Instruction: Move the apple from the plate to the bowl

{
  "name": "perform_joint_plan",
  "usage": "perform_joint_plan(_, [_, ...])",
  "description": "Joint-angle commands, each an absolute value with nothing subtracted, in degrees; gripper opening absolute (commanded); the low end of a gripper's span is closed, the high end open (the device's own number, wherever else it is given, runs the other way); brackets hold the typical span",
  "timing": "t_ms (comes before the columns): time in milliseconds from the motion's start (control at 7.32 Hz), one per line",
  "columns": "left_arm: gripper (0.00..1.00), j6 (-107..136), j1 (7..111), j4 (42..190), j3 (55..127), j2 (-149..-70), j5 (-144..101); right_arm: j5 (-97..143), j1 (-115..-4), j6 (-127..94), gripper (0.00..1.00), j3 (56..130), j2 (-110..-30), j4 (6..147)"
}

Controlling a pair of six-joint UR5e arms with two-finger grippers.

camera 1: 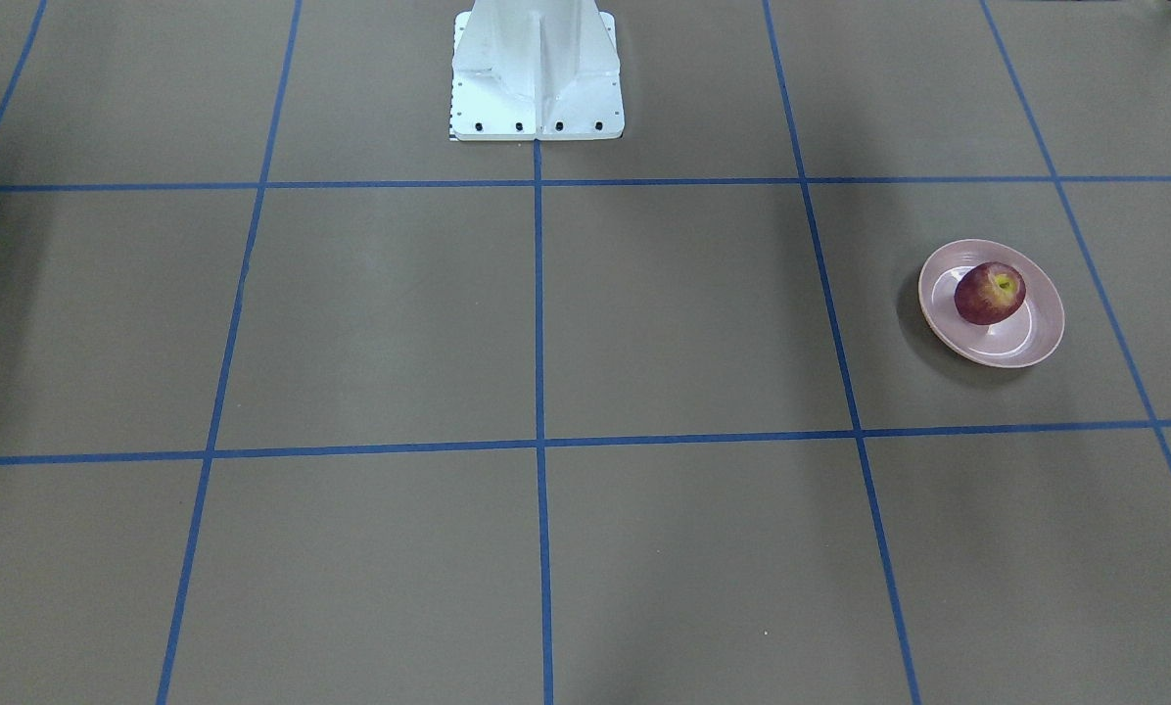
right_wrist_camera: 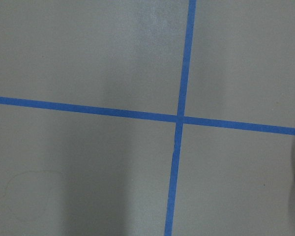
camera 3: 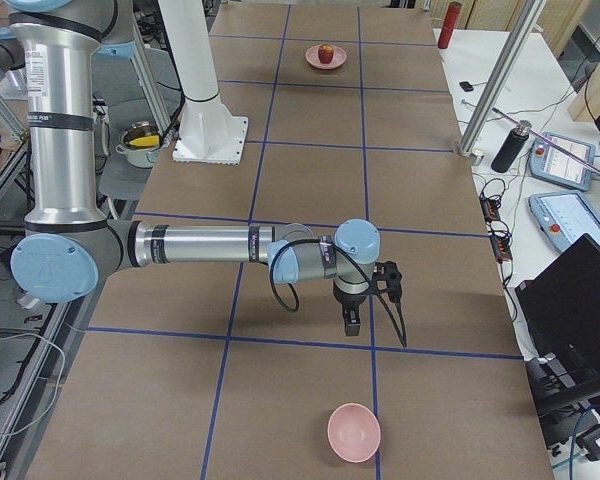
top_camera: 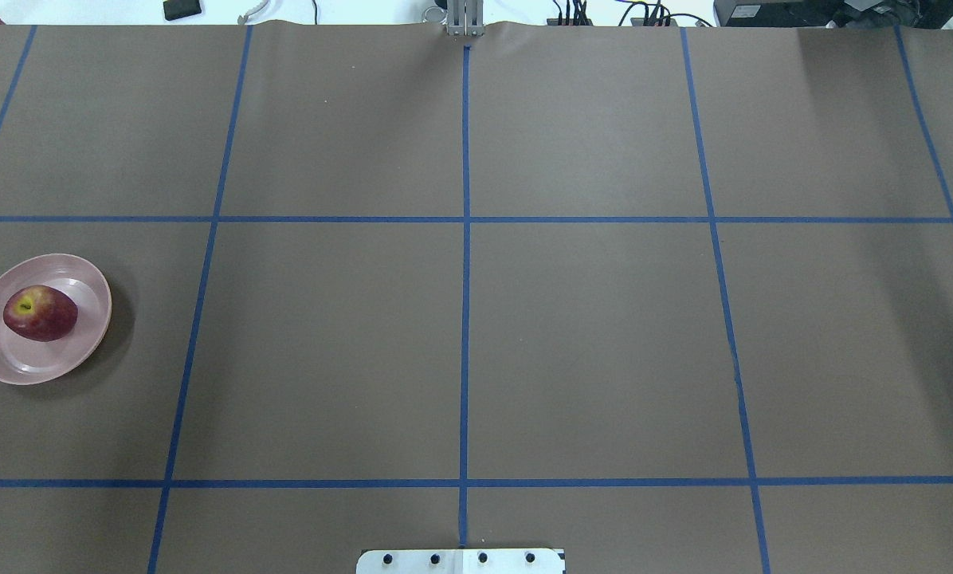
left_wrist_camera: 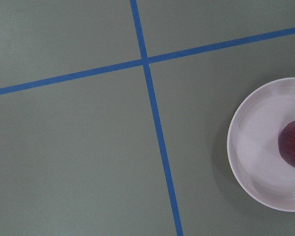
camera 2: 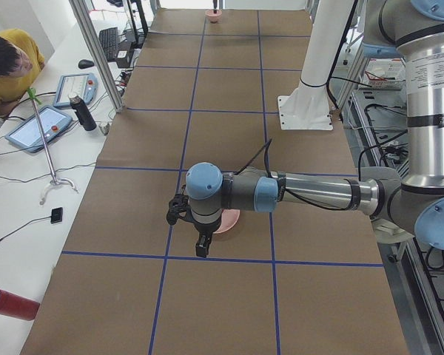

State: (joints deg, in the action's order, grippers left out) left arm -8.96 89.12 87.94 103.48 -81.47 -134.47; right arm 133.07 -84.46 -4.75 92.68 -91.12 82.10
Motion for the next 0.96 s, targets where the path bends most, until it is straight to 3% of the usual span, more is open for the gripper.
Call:
perform_joint_plan(0, [0.98,-9.31,89.12,88.06,103.8,-81.39,-134.39,133.07,-84.46,-4.75,1.0,92.72,-91.06,82.09])
perform_joint_plan(410, [0.98,-9.23,89.12,88.07,103.97,-81.47,-134.39,133.07,-84.55,-3.26,1.0,92.29,-91.32,82.0])
perform_joint_plan(820, [0.98,-9.23,89.12,88.07,103.71,-81.47,-134.38,132.98,-87.43,3.05,1.0,84.41,-90.36,76.04])
